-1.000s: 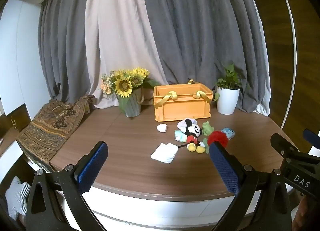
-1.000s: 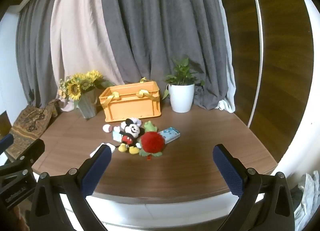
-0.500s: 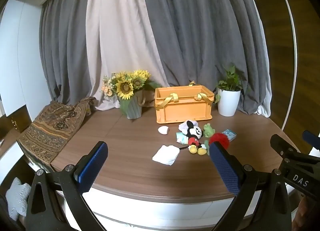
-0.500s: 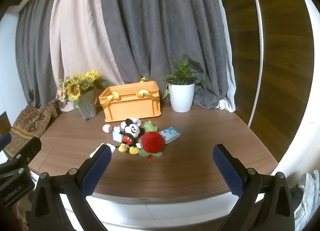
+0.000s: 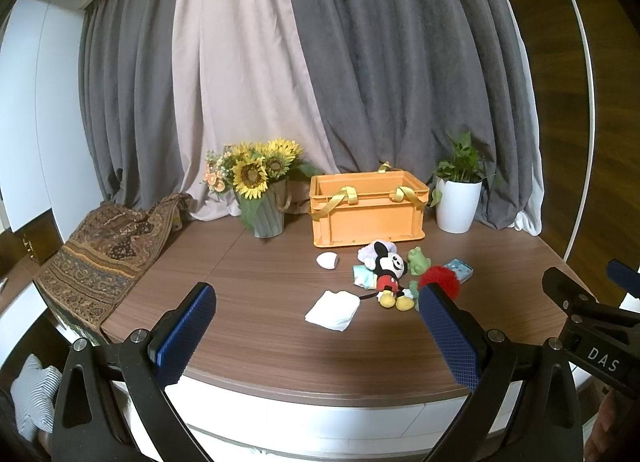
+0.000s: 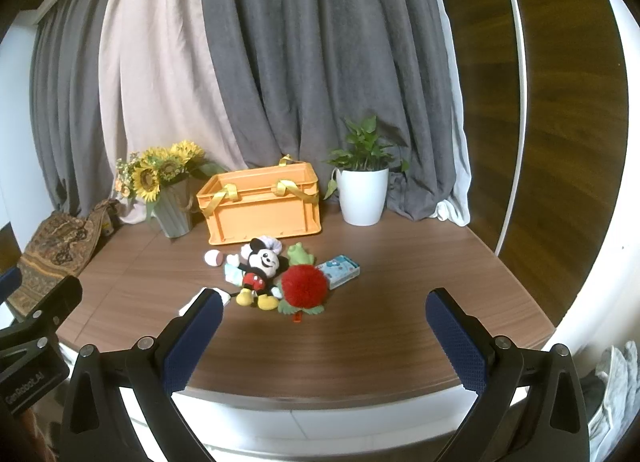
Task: Organize soft objects
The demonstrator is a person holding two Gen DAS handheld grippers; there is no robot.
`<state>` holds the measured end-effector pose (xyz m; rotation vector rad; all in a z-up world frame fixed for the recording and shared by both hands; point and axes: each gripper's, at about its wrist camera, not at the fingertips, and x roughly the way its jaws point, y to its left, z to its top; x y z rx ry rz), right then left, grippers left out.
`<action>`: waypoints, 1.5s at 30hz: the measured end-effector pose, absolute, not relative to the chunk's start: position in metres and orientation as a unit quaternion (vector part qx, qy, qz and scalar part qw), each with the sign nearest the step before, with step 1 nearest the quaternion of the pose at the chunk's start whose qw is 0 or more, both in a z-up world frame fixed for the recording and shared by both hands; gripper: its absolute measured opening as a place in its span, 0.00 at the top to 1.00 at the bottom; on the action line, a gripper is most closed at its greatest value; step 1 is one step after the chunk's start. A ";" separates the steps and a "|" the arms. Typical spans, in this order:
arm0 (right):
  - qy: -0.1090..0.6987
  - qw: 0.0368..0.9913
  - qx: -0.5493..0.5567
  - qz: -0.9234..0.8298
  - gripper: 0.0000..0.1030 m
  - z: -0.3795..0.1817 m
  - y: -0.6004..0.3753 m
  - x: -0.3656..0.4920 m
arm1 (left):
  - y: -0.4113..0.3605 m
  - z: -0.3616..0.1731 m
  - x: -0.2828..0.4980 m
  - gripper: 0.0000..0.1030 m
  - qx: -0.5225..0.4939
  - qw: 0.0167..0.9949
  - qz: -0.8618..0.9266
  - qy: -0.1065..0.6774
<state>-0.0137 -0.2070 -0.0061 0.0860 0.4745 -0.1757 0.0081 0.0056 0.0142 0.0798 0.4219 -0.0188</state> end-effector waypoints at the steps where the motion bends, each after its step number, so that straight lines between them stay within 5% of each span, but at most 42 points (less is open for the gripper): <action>1: 0.235 0.967 0.043 -0.087 0.00 -0.006 -0.208 -0.013 | 0.006 0.015 0.009 0.00 0.040 0.977 -0.009 0.209; 45: 0.234 0.967 0.045 -0.089 0.00 -0.008 -0.212 -0.010 | -0.005 0.012 0.011 0.00 0.044 0.978 -0.014 0.205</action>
